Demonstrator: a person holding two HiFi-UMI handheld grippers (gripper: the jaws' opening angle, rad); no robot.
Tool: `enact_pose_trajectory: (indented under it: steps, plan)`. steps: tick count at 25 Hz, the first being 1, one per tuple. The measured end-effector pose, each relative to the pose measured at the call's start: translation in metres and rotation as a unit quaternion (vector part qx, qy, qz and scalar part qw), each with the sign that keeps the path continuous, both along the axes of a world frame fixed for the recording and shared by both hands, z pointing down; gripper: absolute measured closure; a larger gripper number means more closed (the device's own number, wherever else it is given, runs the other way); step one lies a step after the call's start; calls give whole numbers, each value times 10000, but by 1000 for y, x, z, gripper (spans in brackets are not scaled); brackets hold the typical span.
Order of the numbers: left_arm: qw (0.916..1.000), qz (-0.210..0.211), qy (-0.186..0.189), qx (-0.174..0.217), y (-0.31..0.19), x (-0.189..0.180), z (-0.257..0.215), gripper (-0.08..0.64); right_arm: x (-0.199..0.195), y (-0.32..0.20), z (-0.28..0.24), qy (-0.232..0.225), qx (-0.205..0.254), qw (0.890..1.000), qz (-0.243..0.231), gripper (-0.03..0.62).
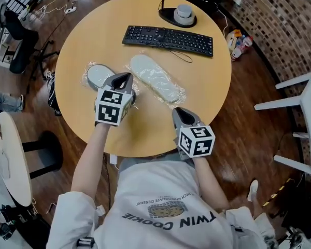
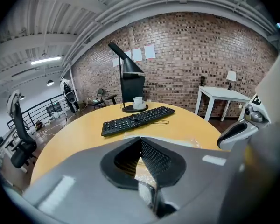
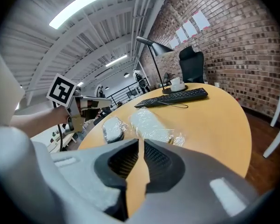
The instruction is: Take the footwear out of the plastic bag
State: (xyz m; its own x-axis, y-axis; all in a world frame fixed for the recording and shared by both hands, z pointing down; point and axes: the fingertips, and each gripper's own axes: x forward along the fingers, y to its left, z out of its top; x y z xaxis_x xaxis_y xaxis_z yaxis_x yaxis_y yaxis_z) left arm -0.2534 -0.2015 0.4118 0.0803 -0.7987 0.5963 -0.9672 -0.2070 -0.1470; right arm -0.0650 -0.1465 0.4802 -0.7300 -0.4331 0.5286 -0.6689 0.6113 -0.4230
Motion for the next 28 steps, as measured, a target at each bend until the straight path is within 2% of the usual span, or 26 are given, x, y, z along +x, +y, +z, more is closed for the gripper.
enact_pose_trajectory:
  steps: [4,8,11,14,16,21,28]
  plan:
    - [9982,137,-309,-506,-27,-20,27,554,1,-17,15,-38,-354,9993,-60,541]
    - [9924,314,-523,-1070,-45,-47,59,554,-4,-22,25,17,-532,9986,-38,505]
    - [9858,595,-702,-1407,-56,-64,81,552,-8,-24,32,28,-642,9979,102,479]
    - [9751,966,-1001,-1729,-63,-79,102,552,-6,-33,36,40,-705,9969,350,474]
    - [9688,1213,-1143,-1833,-69,-83,112,553,-1,-37,39,-23,-819,9950,564,474]
    - [9608,1617,-1117,-1956,-84,-78,134,553,12,-44,49,-114,-1104,9905,815,474]
    - [9575,1621,-1191,-2065,-88,-78,147,554,13,-49,54,-181,-1293,9887,741,474]
